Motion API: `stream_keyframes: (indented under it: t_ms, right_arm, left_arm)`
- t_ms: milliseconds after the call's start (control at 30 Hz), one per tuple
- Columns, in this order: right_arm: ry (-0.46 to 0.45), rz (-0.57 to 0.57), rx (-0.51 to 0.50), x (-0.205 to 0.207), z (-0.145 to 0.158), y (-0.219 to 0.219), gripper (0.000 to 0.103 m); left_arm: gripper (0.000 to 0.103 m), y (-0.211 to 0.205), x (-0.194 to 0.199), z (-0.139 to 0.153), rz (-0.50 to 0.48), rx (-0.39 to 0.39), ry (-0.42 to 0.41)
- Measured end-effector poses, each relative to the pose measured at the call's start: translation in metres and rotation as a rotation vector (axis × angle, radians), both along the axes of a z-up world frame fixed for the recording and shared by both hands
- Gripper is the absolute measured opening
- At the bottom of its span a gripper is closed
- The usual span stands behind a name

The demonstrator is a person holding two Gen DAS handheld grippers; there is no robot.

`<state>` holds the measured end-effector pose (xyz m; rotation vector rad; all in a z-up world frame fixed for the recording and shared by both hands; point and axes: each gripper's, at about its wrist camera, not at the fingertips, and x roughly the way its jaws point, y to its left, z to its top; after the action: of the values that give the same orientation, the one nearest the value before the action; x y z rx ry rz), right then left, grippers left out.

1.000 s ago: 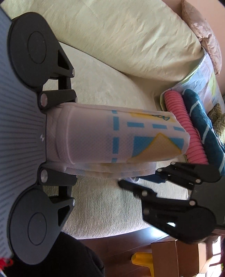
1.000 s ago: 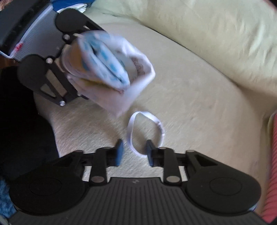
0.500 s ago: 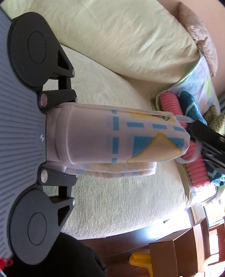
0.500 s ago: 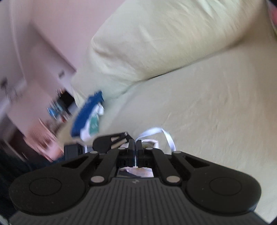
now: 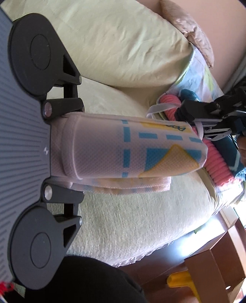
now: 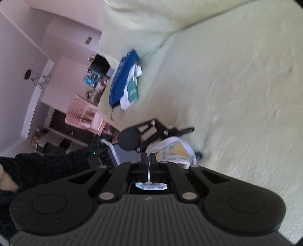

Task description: Fold shopping bag

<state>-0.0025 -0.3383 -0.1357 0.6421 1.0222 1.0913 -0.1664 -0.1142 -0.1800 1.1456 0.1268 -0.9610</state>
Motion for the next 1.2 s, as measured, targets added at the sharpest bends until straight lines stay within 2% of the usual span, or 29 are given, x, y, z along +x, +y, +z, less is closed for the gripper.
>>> stream_keyframes:
  t_ms: [133, 233, 433, 533, 567, 600, 633, 700, 733, 800, 833, 867, 900, 933, 967, 1067, 1133, 1200]
  right_arm:
    - [-0.018, 0.000, 0.029, -0.010, 0.004, 0.001, 0.002]
    - [-0.099, -0.022, -0.001, -0.033, 0.013, 0.004, 0.003]
    - [-0.327, -0.219, -0.124, -0.085, 0.038, -0.018, 0.003]
    - [-0.404, -0.387, -0.237, -0.097, 0.048, -0.035, 0.003]
    - [-0.449, -0.452, -0.348, -0.097, 0.051, -0.036, 0.003]
    - [-0.489, -0.505, -0.505, -0.093, 0.052, -0.034, 0.003]
    - [-0.512, -0.540, -0.627, -0.088, 0.048, -0.032, 0.012]
    - [-0.558, -0.553, -0.849, -0.074, 0.035, -0.022, 0.052]
    - [-0.577, -0.560, -0.910, -0.070, 0.028, -0.018, 0.077]
    - [-0.632, -0.596, -1.059, -0.062, 0.007, -0.003, 0.079]
    - [-0.634, -0.604, -1.068, -0.063, 0.001, 0.000, 0.079]
    - [-0.632, -0.632, -1.058, -0.065, -0.001, 0.003, 0.079]
    - [-0.629, -0.660, -1.047, -0.068, -0.004, 0.005, 0.079]
    - [-0.627, -0.697, -1.025, -0.072, -0.006, 0.007, 0.079]
    - [-0.625, -0.749, -0.973, -0.081, -0.006, 0.007, 0.080]
    - [-0.608, -0.807, -0.842, -0.103, -0.008, 0.008, 0.083]
    - [-0.582, -0.826, -0.814, -0.110, -0.012, 0.011, 0.084]
    - [-0.565, -0.832, -0.805, -0.111, -0.015, 0.016, 0.084]
  left_arm:
    - [0.050, 0.000, 0.003, 0.003, 0.029, -0.026, 0.045]
    - [0.050, 0.000, 0.004, 0.004, 0.041, -0.032, 0.053]
    - [0.051, -0.002, 0.015, 0.014, 0.113, -0.074, 0.141]
    - [0.051, -0.005, 0.023, 0.021, 0.161, -0.083, 0.156]
    - [0.051, -0.006, 0.026, 0.024, 0.180, -0.085, 0.154]
    - [0.051, -0.007, 0.033, 0.027, 0.208, -0.087, 0.135]
    - [0.052, -0.009, 0.040, 0.031, 0.236, -0.088, 0.115]
    - [0.053, -0.014, 0.059, 0.037, 0.302, -0.078, 0.076]
    - [0.054, -0.017, 0.070, 0.041, 0.338, -0.067, 0.057]
    - [0.055, -0.019, 0.083, 0.042, 0.369, -0.048, 0.047]
    - [0.058, -0.018, 0.097, 0.042, 0.407, -0.043, 0.023]
    - [0.063, -0.015, 0.108, 0.044, 0.438, -0.045, 0.030]
    - [0.064, -0.011, 0.116, 0.046, 0.461, -0.048, 0.048]
    - [0.065, -0.008, 0.123, 0.048, 0.484, -0.051, 0.067]
    - [0.071, -0.005, 0.127, 0.049, 0.491, -0.055, 0.082]
    - [0.088, 0.010, 0.137, 0.060, 0.519, -0.091, 0.181]
    - [0.094, 0.023, 0.140, 0.072, 0.532, -0.151, 0.259]
    - [0.096, 0.034, 0.141, 0.081, 0.545, -0.202, 0.312]
